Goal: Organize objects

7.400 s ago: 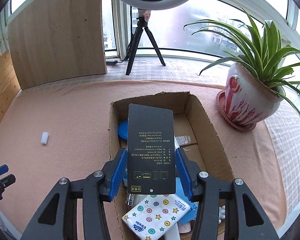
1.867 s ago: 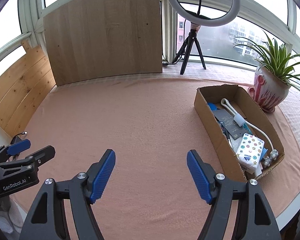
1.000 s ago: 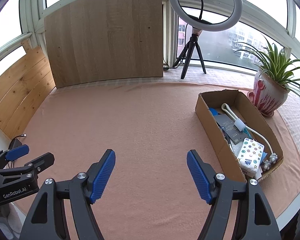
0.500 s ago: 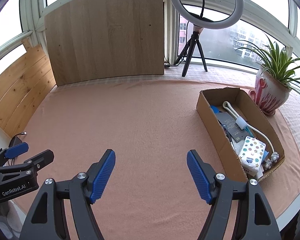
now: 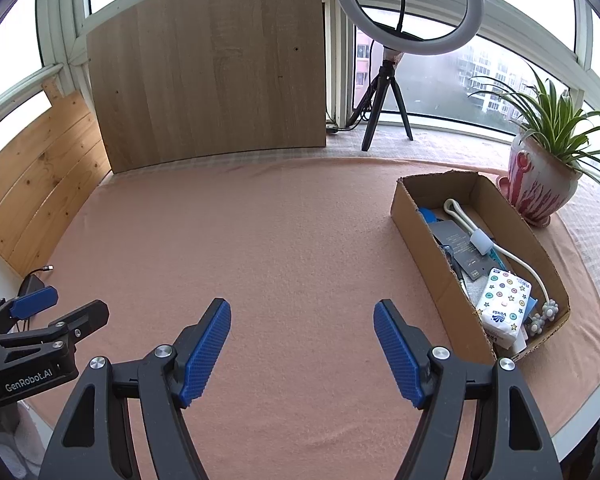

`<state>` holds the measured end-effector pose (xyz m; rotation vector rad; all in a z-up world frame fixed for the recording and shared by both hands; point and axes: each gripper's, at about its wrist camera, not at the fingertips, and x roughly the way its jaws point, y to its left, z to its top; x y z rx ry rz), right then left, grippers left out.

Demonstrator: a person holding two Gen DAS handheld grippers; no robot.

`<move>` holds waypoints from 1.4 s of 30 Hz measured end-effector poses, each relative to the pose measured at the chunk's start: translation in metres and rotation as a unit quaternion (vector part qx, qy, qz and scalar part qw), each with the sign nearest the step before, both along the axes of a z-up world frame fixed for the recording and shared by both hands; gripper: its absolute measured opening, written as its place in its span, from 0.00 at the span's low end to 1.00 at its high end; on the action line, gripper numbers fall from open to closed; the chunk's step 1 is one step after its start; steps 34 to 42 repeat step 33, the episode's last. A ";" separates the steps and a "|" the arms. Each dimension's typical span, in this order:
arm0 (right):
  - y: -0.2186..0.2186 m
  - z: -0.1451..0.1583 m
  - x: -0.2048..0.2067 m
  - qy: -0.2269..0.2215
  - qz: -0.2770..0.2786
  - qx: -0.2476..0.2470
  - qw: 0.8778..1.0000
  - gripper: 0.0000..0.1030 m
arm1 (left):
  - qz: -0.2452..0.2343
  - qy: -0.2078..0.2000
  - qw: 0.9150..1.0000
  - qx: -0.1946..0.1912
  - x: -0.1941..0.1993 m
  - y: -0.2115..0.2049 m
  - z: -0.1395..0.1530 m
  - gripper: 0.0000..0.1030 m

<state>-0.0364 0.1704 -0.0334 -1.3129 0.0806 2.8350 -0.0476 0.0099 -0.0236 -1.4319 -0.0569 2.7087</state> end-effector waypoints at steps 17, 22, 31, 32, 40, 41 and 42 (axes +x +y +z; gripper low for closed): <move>0.000 0.000 0.001 -0.001 -0.002 0.001 1.000 0.68 | -0.002 -0.001 1.000 0.004 -0.001 -0.002 0.001 0.88; 0.001 0.000 0.002 -0.002 -0.002 0.000 1.000 0.68 | 0.000 -0.003 1.000 0.004 -0.002 -0.004 0.000 0.88; 0.001 -0.002 0.002 -0.003 -0.002 0.001 1.000 0.68 | -0.004 0.002 1.000 0.001 -0.002 -0.003 -0.001 0.88; 0.001 -0.003 0.001 -0.004 -0.001 0.001 1.000 0.68 | -0.004 0.001 1.000 0.002 -0.002 -0.003 -0.002 0.88; 0.002 -0.004 0.001 -0.004 0.000 0.001 1.000 0.68 | -0.004 -0.001 1.000 0.002 -0.003 -0.003 -0.003 0.88; 0.002 -0.004 0.001 -0.004 0.000 0.001 1.000 0.68 | -0.004 -0.001 1.000 0.002 -0.003 -0.003 -0.003 0.88; 0.002 -0.004 0.001 -0.004 0.000 0.001 1.000 0.68 | -0.004 -0.001 1.000 0.002 -0.003 -0.003 -0.003 0.88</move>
